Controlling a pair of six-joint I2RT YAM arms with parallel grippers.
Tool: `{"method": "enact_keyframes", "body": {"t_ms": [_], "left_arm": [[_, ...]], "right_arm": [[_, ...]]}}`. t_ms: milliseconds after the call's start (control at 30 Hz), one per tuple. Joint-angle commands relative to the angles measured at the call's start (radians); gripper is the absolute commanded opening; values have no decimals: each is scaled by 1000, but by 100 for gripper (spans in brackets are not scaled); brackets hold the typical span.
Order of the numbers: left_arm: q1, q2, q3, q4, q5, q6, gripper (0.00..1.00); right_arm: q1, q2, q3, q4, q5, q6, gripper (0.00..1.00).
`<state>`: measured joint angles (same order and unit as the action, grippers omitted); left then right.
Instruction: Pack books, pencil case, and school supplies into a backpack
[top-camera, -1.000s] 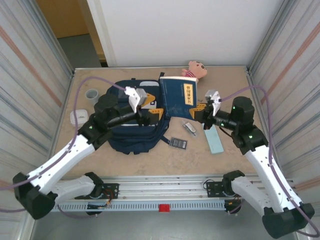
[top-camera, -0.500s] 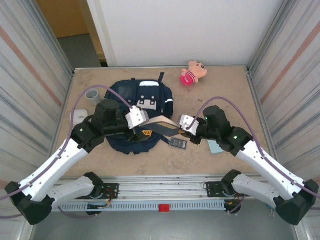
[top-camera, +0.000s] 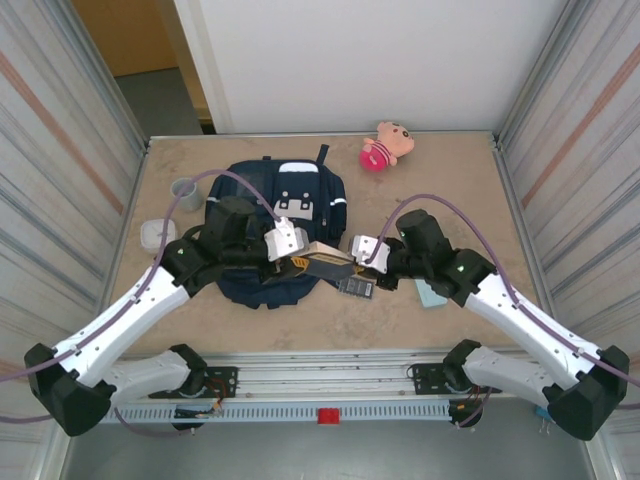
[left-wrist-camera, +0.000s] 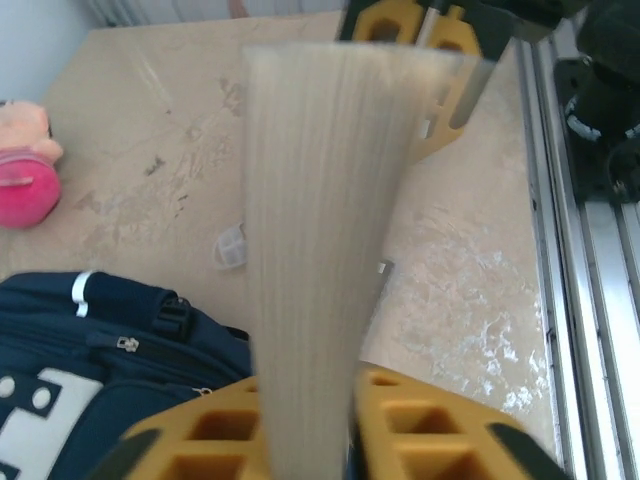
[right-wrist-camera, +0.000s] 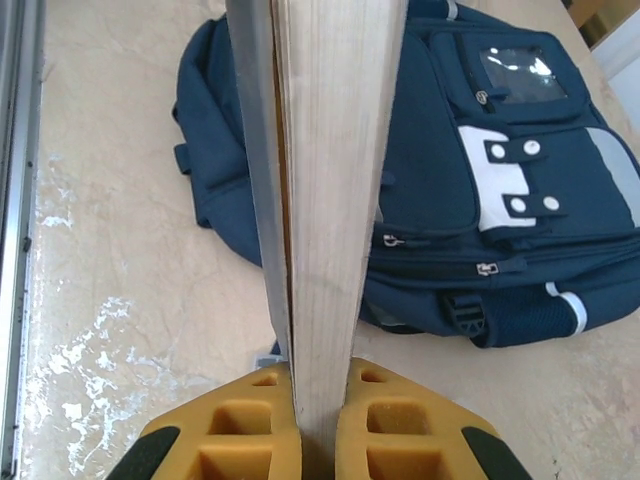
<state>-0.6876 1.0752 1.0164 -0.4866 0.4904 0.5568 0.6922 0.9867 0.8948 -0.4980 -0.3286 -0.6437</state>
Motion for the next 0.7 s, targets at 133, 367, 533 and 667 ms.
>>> {"method": "enact_keyframes", "body": {"t_ms": [133,367,533,667], "left_arm": [[113,-44,-62,157,263,-121,1],[247,-104,-170,528,455,-489,0],[270,-89,-206,758,514,-679,0],[271,-56,-208,862,550,-773,0]], "right_arm": [[-215,-107,-29,175,-279,225,48],[-513,-174,-219,461,-734,655,70],[-507,-126,-255,622,-844,799,79],[-469,-72,-235,748,-849,886,78]]}}
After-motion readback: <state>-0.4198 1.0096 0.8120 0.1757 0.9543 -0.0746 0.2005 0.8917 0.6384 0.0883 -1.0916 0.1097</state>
